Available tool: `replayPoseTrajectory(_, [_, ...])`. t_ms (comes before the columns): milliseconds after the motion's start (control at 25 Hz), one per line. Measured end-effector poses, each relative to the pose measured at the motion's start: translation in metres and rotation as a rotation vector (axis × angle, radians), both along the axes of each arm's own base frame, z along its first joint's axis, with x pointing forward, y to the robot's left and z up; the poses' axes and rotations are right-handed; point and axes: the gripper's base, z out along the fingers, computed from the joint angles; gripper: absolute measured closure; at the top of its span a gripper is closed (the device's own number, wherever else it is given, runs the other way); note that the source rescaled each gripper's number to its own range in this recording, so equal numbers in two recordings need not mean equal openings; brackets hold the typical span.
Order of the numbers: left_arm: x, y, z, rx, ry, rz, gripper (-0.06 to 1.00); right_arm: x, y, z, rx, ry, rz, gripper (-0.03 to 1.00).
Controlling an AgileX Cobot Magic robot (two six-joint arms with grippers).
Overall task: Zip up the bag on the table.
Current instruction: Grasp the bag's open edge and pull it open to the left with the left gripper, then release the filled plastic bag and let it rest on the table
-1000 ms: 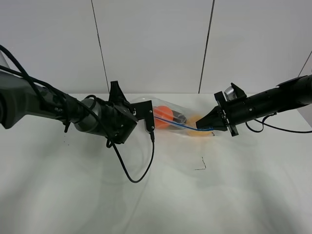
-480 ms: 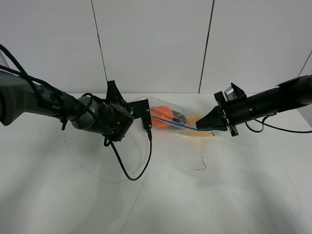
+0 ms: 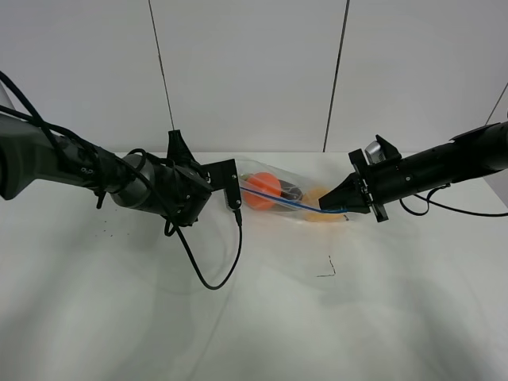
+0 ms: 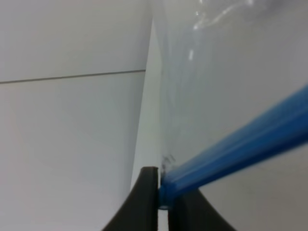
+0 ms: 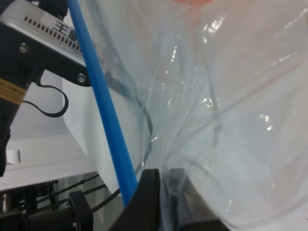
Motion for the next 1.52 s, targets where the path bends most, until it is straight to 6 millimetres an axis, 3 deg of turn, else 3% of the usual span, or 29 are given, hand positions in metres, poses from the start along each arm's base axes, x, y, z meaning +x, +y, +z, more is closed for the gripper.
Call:
replayPoseTrajectory(200, [0.0, 0.0, 0.0, -0.018, 0.0, 0.009, 0.94, 0.0, 0.0, 0.0, 0.001, 0.0, -0.001, 0.97])
replayPoseTrajectory(280, [0.001, 0.002, 0.0, -0.023, -0.004, 0.022, 0.86, 0.0, 0.0, 0.0, 0.001, 0.0, -0.001, 0.97])
replayPoseTrajectory(480, [0.003, 0.009, 0.0, -0.036, -0.001, 0.066, 0.34, -0.002, -0.001, -0.001, -0.015, 0.003, 0.021, 0.97])
replayPoseTrajectory(600, [0.002, 0.01, 0.001, -0.075, 0.011, 0.114, 0.19, -0.002, -0.001, -0.001, -0.018, 0.004, 0.025, 0.97])
replayPoseTrajectory(880, [-0.006, 0.009, 0.049, -0.265, 0.006, 0.16, 0.13, -0.003, -0.001, -0.002, -0.019, 0.005, 0.029, 0.97])
replayPoseTrajectory(1040, [-0.007, 0.01, 0.068, -0.285, -0.032, 0.142, 0.13, -0.003, -0.001, -0.001, -0.018, 0.005, 0.03, 0.97])
replayPoseTrajectory(1400, [-0.008, 0.023, 0.073, -0.247, -0.092, 0.276, 0.13, -0.003, -0.001, -0.001, -0.016, 0.006, 0.034, 0.97])
replayPoseTrajectory(1520, [-0.008, 0.023, 0.074, -0.299, -0.063, 0.328, 0.05, -0.003, -0.001, -0.001, -0.016, 0.006, 0.034, 0.97])
